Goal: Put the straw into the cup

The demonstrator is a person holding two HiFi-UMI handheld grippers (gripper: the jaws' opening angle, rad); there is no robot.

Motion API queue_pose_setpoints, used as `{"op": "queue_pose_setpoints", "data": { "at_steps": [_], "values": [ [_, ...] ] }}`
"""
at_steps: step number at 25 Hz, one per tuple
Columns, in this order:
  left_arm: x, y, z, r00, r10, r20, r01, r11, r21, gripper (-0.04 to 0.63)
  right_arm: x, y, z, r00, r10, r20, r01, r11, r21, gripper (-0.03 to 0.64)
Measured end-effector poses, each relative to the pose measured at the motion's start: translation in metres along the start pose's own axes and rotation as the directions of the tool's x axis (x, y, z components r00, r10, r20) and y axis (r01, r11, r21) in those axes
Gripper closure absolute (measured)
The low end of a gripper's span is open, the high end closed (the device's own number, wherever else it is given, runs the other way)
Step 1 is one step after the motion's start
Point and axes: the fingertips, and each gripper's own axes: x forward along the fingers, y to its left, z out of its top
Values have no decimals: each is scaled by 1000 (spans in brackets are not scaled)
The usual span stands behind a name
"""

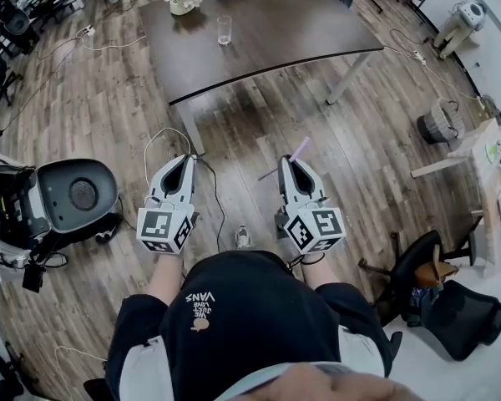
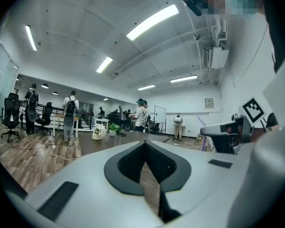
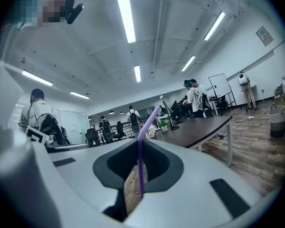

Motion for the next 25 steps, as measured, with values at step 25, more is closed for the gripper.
{"op": "queue_pose_setpoints", "data": {
  "at_steps": [25],
  "values": [
    [111, 83, 20, 1000, 29, 0, -29, 1000, 3, 584, 141, -37, 20, 999, 33, -14, -33, 999, 6, 577]
  ]
}}
